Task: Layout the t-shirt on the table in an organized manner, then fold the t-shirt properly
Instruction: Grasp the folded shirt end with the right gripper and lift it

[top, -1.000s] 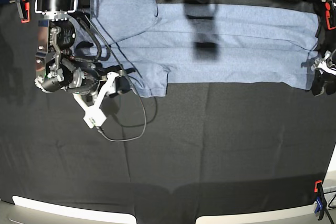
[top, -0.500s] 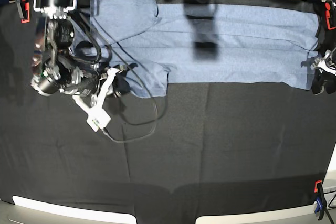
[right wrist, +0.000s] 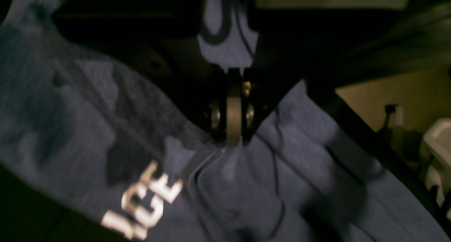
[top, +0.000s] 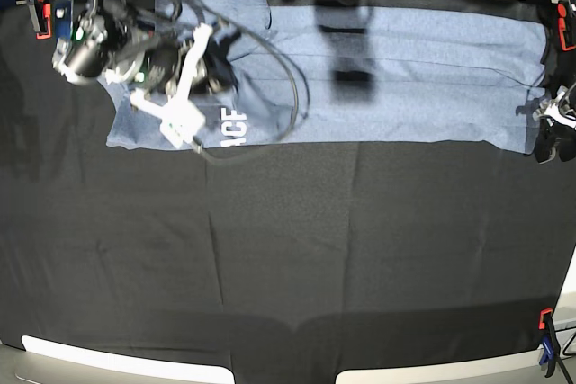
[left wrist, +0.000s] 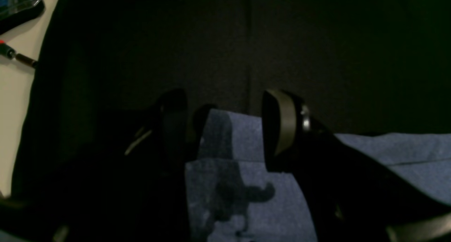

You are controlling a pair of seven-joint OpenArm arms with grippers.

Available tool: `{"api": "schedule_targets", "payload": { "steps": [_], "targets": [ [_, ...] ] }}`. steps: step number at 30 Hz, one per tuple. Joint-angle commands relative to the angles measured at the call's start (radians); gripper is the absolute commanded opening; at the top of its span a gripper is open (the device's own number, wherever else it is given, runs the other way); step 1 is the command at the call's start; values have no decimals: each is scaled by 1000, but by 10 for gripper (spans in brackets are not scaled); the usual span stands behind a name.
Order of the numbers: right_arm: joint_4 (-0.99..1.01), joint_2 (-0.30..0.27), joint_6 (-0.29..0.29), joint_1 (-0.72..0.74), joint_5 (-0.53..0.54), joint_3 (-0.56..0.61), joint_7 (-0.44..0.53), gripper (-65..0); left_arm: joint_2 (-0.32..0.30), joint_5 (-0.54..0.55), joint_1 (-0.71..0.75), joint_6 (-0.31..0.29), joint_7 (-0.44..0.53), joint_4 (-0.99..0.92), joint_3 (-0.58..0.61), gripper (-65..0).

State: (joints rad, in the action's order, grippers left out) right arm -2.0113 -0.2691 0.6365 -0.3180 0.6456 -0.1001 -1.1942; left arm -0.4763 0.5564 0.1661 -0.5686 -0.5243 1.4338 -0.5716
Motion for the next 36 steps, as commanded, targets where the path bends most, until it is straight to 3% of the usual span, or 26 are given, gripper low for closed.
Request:
{"api": "schedule_targets", "payload": {
  "steps": [1, 3, 7, 9, 14, 21, 27, 36],
  "targets": [
    [-19, -8, 11, 0, 20, -3, 27, -650, -20, 17, -9, 0, 24, 20, -9, -336],
    [-19, -8, 11, -14, 21, -3, 30, -632, -20, 17, -9, 0, 24, 20, -9, -336],
    [-19, -8, 11, -26, 97, -3, 39, -433, -20, 16, -9, 0, 23, 20, -9, -336],
    [-20, -8, 11, -26, 138, -4, 43, -399, -20, 16, -9, 0, 23, 20, -9, -336],
    [-20, -8, 11, 16, 132, -6, 84, -400, -23, 16, -7, 0, 14, 20, -9, -336],
    [-19, -8, 10, 77, -67, -49, 135, -400, -23, 16, 31, 2, -32, 19, -11, -336],
    [-19, -8, 10, 77, -64, -129, 136, -400, -23, -43, 71, 72, -39, 19, -11, -336],
    [-19, -8, 10, 77, -63, -156, 140, -400, -23, -20, 157, 72, -107, 17, -11, -336]
  ]
}}
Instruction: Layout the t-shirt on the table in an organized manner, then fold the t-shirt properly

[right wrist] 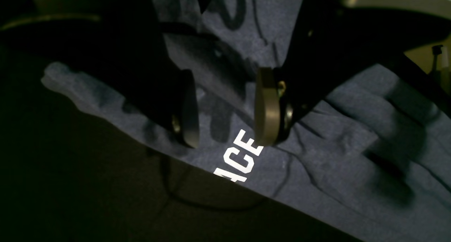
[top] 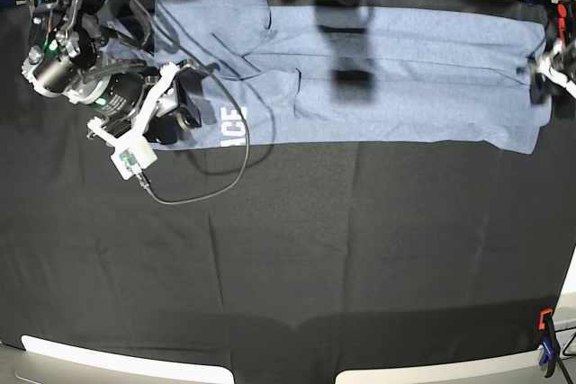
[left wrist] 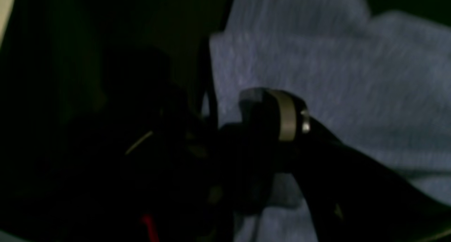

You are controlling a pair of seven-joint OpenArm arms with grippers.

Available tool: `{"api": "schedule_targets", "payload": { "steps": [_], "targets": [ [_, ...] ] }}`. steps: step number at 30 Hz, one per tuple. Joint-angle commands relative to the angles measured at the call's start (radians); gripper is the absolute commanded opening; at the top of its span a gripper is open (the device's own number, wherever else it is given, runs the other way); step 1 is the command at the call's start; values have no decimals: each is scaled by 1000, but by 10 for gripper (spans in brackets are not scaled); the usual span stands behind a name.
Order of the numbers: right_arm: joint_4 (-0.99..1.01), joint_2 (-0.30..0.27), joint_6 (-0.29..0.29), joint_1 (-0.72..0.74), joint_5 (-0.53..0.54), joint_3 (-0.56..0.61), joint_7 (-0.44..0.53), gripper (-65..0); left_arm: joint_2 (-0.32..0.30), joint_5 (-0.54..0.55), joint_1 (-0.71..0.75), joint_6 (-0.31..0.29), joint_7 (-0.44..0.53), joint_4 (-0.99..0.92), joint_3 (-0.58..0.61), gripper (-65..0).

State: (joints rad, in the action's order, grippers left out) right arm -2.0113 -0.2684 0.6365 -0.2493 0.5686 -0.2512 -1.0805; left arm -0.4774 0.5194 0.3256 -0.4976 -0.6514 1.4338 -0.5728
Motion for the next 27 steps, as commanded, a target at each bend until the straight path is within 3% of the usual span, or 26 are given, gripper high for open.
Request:
{"api": "schedule_targets", "payload": {
  "steps": [1, 8, 10, 15, 21, 25, 27],
  "targets": [
    [-19, -9, 10, 8, 14, -5, 27, -400, -22, 26, 7, 1, 20, 14, -10, -336],
    [-19, -9, 10, 8, 14, -5, 37, -400, -21, 177, -9, -3, 31, -136, -10, -336],
    [-19, -9, 10, 8, 14, -5, 38, -400, -21, 241, -32, -51, 25, -211, -10, -336],
    [-19, -9, 10, 8, 14, -5, 39, -400, -21, 404, -65, -200, -93, -280, -10, -351],
    [-19, -9, 9, 8, 14, -5, 42, -400, -22, 428, -64, -200, -211, -280, -10, -388],
    [-19, -9, 9, 8, 14, -5, 44, -400, -22, 425, -58, -200, -222, -280, -10, -408],
    [-19, -9, 9, 8, 14, -5, 45, -400, -22, 425, -56, -200, -246, -280, -10, -450]
  ]
}}
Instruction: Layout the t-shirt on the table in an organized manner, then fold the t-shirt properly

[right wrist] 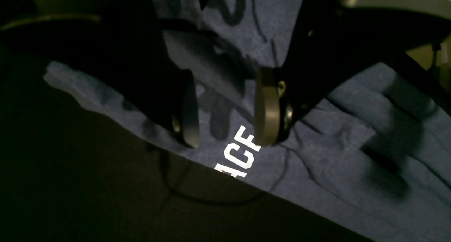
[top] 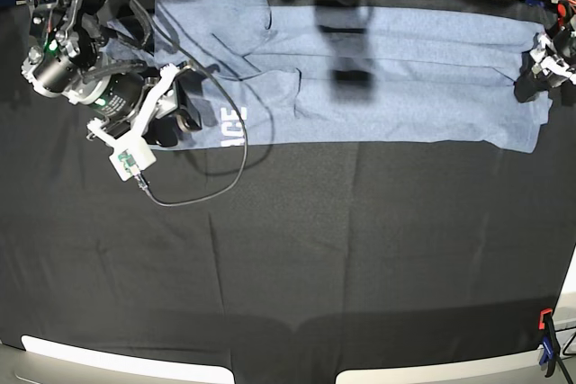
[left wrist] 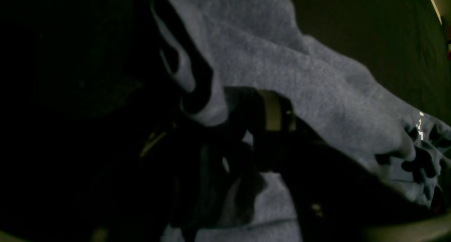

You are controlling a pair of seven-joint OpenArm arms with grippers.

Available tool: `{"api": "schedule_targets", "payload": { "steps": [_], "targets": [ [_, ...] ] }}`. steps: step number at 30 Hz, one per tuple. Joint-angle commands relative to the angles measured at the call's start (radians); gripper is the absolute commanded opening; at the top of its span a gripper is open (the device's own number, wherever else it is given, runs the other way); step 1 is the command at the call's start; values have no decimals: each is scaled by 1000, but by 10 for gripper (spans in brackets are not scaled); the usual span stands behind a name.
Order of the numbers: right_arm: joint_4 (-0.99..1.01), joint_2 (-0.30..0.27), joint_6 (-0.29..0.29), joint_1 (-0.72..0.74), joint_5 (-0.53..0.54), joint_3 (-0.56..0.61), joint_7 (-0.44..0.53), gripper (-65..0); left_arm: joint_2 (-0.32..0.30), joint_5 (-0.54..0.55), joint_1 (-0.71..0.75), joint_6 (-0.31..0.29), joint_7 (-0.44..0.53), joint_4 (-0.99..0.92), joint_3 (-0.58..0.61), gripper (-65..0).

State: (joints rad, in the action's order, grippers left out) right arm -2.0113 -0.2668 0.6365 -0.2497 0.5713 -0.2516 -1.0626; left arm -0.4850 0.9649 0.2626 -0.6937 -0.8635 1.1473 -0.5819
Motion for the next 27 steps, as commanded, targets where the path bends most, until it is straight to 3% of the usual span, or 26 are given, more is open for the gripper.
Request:
{"api": "schedule_targets", "payload": {
  "steps": [1, 3, 6, 9, 14, 20, 24, 27],
  "targets": [
    [-19, -10, 9, 9, 11, -5, 27, -400, -14, -21, 6, -4, -50, 6, -1, -473],
    [-19, -10, 9, 9, 11, -5, 27, -400, -14, -21, 9, -4, -56, 6, -1, -520],
    [-19, -10, 9, 9, 11, -5, 27, -400, -14, -21, 12, -4, -55, 6, -1, -650],
    [-19, -10, 9, 9, 11, -5, 32, -400, -15, -26, 18, -4, -3, 6, -1, -650],
    [-19, -10, 9, 18, 8, -5, 57, -400, -32, -158, 14, -4, 118, 18, -39, -650],
    [-19, -10, 8, 56, 7, -5, 62, -400, -47, -290, 14, 79, 214, 99, -137, -650],
    [-19, -10, 8, 70, 7, -5, 67, -400, -47, -341, 18, 133, 212, 202, -157, -650],
    [-19, -10, 8, 70, 2, -5, 69, -400, -34, -313, 21, 138, 123, 294, -157, -650]
  ]
}}
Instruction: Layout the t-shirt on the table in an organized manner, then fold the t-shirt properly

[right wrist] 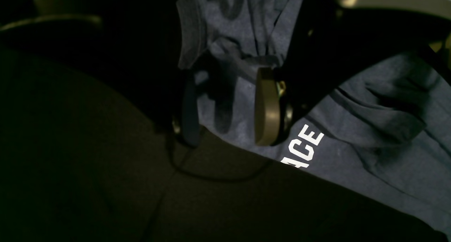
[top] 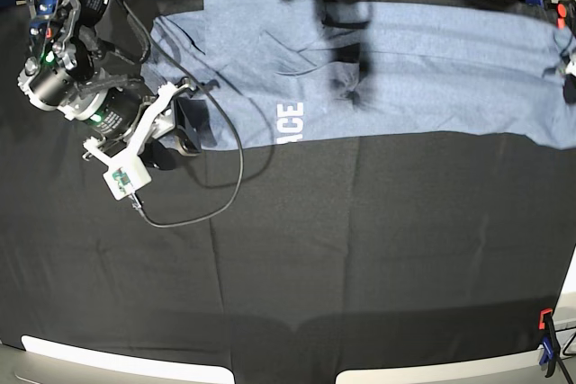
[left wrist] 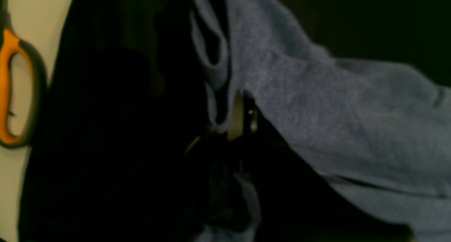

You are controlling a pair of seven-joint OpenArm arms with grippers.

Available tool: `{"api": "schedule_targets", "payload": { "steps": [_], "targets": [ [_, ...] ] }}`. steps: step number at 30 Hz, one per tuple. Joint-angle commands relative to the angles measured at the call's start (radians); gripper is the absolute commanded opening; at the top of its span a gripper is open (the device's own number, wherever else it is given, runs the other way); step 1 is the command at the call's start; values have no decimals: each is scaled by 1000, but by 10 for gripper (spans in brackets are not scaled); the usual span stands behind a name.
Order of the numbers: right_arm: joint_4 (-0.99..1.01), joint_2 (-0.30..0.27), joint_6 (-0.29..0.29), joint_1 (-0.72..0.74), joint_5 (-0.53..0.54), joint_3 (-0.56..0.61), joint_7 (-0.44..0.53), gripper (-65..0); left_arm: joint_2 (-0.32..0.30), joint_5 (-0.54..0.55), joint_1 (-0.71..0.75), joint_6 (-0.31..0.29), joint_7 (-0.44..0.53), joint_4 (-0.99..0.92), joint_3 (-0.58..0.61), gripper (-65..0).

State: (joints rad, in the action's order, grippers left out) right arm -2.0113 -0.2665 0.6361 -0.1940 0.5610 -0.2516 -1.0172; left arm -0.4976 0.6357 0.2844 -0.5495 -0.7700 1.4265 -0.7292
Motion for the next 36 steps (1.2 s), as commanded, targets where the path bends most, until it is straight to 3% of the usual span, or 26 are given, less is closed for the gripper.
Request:
{"api": "schedule_targets", "payload": {
  "steps": [1, 5, 10, 16, 19, 21, 24, 36],
  "targets": [
    [-19, -11, 8, 14, 6, -5, 24, -400, -10, 33, 2, 6, -9, 53, -10, -650],
    [-19, -11, 8, 14, -16, -5, 33, -400, 79, 104, 52, 64, -105, 235, -9, -650],
    [-19, -11, 8, 14, -12, -5, 34, -400, 253, 175, 124, 64, -151, 465, 15, -650],
    [-19, -11, 8, 14, -1, -5, 33, -400, 378, 165, 164, 65, -142, 556, 237, -650],
    [-19, -11, 8, 14, -1, -5, 32, -400, 427, 70, 161, 106, -84, 556, 364, -650],
    [-19, -11, 8, 14, -1, -5, 32, -400, 445, 14, 159, 183, -24, 556, 433, -650],
    [-19, -11, 8, 14, -1, -5, 31, -400, 453, -59, 144, 230, -14, 555, 516, -650],
    [-19, -11, 8, 14, -1, -5, 32, -400, 453, -122, 142, 250, -14, 555, 694, -650]
  ]
}}
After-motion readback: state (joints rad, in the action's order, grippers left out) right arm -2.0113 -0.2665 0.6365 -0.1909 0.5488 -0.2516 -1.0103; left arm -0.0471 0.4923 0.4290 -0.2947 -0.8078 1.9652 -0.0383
